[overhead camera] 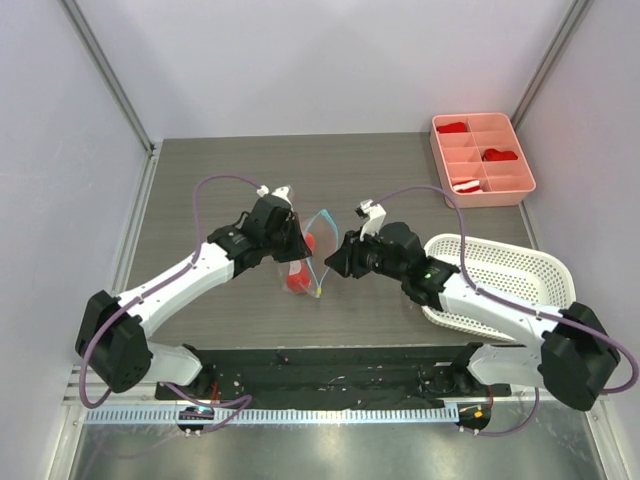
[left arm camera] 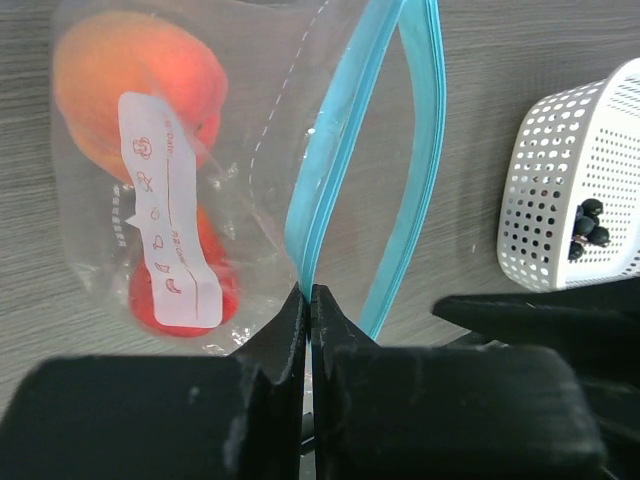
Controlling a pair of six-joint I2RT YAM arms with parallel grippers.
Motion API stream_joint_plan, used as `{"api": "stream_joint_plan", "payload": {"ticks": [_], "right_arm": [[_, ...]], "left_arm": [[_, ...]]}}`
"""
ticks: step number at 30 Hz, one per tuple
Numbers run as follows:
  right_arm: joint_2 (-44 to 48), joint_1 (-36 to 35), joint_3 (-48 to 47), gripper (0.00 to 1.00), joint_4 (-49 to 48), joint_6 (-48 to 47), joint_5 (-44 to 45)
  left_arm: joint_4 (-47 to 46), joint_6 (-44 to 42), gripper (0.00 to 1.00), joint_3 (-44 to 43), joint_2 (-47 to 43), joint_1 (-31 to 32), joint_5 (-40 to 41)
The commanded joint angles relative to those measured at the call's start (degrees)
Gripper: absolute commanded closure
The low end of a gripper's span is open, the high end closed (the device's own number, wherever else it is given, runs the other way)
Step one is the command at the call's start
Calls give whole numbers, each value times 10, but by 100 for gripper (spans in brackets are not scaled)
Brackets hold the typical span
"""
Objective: Open the zip-top bag and remove the fake food
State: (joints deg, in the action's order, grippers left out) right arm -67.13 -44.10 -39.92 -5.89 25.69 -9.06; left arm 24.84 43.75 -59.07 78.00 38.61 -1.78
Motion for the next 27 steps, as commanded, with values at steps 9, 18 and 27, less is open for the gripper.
{"api": "stream_joint_plan", "payload": {"ticks": [9, 18, 27], "right_arm": [[-90, 0, -77, 68, -93, 33, -23], [-173, 0, -76, 67, -97, 30, 21], [-229, 1, -88, 66, -134, 19, 2]], "left_arm": [[-17, 7, 100, 2, -31, -2, -19], [-33, 26, 100, 8, -36, -2, -31], [-15, 31, 100, 23, -43, -3, 43]]}}
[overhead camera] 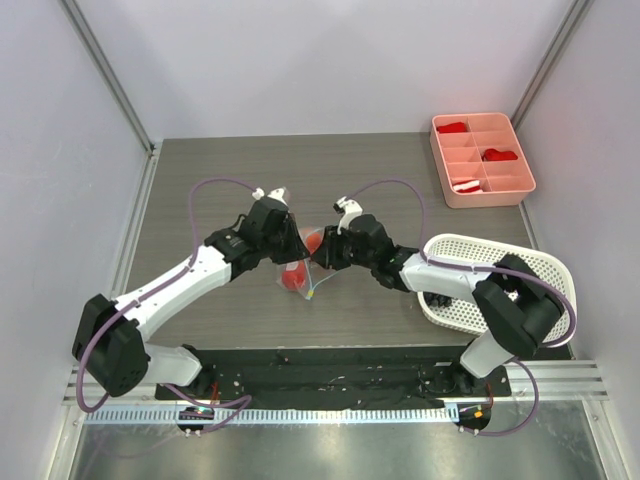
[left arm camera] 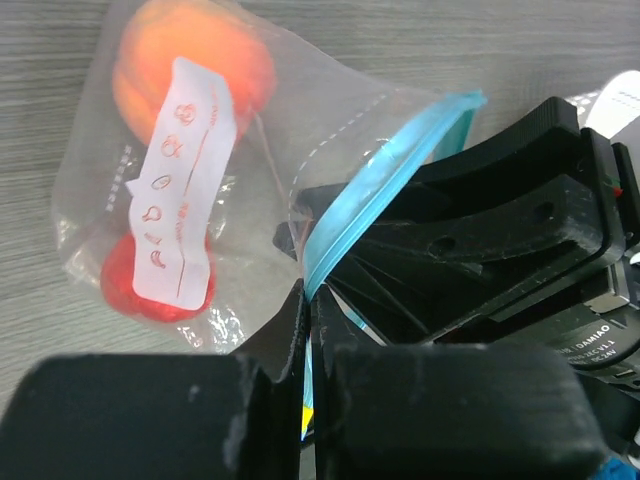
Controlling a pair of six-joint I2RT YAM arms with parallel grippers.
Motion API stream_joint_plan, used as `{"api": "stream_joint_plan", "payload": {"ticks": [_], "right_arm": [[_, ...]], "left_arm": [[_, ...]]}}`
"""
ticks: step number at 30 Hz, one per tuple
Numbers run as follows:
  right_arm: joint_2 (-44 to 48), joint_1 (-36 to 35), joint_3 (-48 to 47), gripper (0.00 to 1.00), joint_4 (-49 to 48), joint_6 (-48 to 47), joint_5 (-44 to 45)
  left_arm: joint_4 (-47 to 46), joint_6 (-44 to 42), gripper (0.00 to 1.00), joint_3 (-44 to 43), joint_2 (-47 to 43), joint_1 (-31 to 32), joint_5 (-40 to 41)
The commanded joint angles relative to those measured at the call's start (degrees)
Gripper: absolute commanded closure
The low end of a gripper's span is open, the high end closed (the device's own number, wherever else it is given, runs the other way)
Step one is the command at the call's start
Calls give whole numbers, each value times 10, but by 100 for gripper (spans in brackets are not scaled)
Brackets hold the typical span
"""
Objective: Open the zip-top bag and remove the fake food
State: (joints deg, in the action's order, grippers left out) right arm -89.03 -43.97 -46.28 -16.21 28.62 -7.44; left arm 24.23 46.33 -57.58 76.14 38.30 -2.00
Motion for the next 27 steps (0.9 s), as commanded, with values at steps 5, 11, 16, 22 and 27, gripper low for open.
{"api": "stream_joint_plan", "payload": {"ticks": [5, 11, 16, 22, 27], "right_arm": [[-11, 0, -46, 64, 18, -15, 27], [9, 3, -79, 59, 97, -37, 72], [25, 5, -73, 55, 106, -37, 97], [-9, 5, -76, 44, 86, -51, 82], [-46, 4, -80, 29, 71, -64, 61]], "left_arm": [[-36, 11, 100, 24, -34, 1, 42], [-108, 52, 100, 22, -13, 2, -96], [-132, 81, 100, 13, -4, 2, -134], [-74, 68, 100, 14, -21, 1, -49], [-85, 91, 100, 74, -47, -12, -2]]}}
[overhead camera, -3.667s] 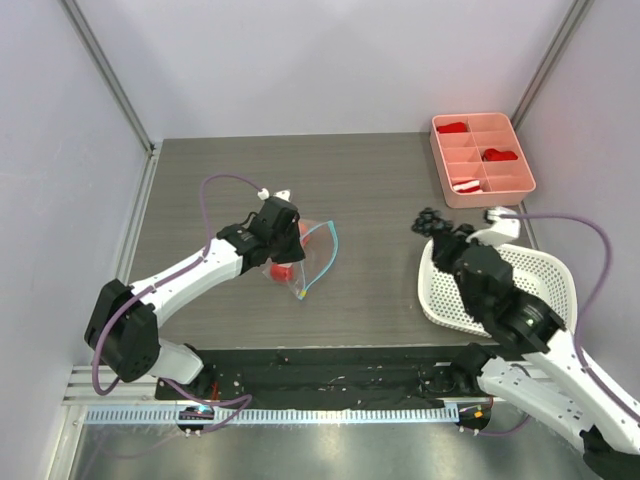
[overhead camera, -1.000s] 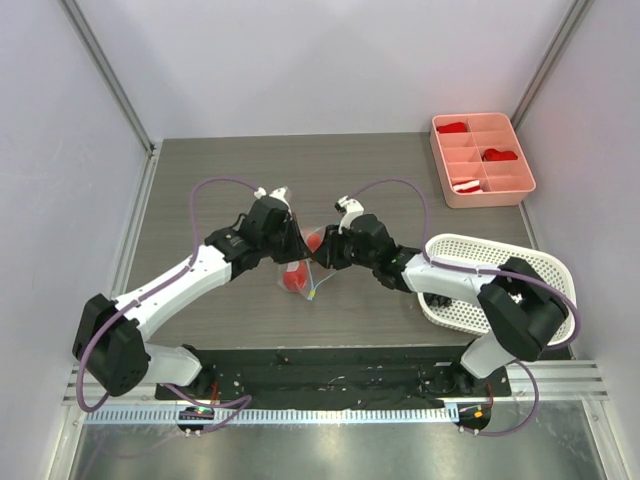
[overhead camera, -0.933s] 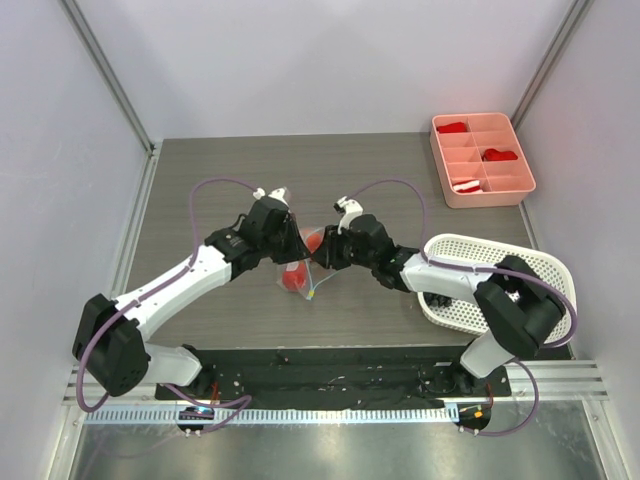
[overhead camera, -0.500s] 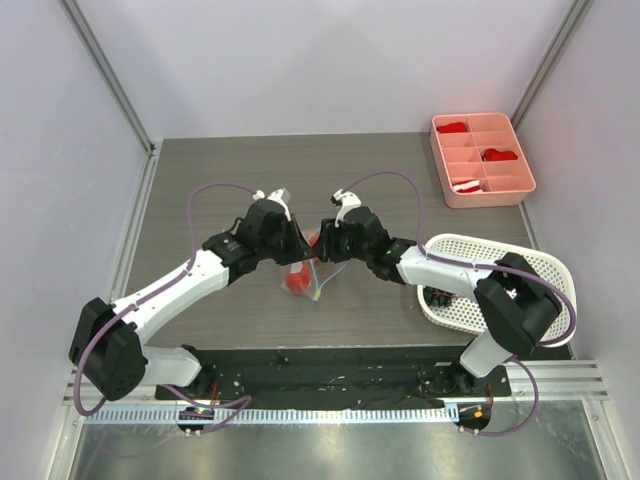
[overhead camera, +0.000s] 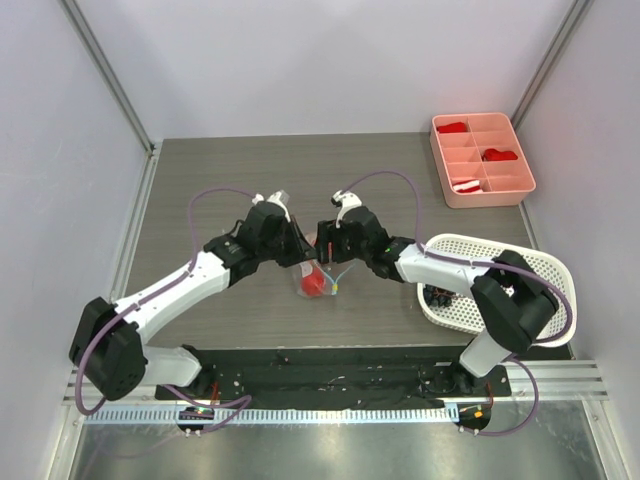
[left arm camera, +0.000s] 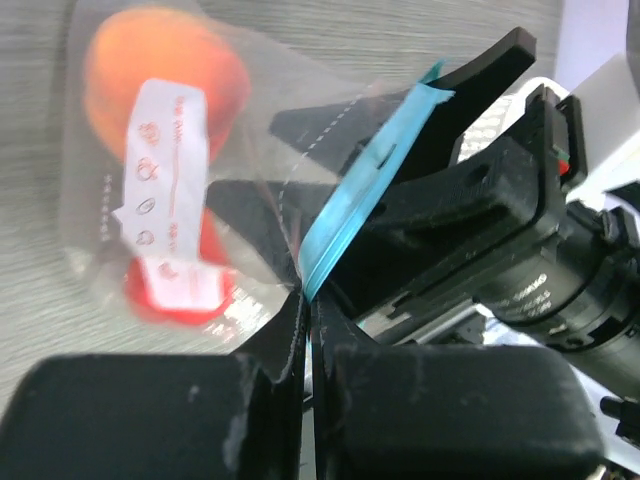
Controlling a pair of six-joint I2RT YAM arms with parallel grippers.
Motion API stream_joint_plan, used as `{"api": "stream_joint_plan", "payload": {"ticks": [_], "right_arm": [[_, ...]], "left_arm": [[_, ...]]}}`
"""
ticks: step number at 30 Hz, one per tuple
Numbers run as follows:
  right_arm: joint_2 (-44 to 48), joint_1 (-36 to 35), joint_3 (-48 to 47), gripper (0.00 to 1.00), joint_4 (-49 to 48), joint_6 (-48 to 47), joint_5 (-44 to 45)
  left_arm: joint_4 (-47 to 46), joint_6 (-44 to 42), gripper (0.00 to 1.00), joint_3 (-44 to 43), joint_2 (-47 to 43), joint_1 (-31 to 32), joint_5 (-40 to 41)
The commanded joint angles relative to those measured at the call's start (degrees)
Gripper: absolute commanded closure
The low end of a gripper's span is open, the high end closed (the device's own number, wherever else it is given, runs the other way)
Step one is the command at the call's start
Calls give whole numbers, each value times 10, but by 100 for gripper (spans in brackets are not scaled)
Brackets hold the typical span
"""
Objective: Open the zip-top bag and remove the fake food
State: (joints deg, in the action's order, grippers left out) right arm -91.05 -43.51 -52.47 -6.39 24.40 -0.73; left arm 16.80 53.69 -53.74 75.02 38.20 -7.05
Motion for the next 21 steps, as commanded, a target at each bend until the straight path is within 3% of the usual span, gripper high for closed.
{"api": "stream_joint_plan", "payload": {"ticks": [1, 6, 13, 18, 21], "right_arm": [[-30, -1, -16, 25, -34, -25, -5], [-55, -1, -17, 13, -74, -40, -14], [-62, -2, -31, 6, -92, -66, -38], [-65, -6, -34, 6, -27, -79, -97], [-46, -25, -24, 6, 9, -89, -89]], "left_arm": [[-18, 24, 100, 58, -40, -15, 55], [-27, 48, 100, 112, -73, -29, 113], [-26, 42, 100, 128, -74, -49, 122], [-46, 35, 100, 132, -59, -51, 86], [-51, 34, 100, 131, -48, -51, 75]]}}
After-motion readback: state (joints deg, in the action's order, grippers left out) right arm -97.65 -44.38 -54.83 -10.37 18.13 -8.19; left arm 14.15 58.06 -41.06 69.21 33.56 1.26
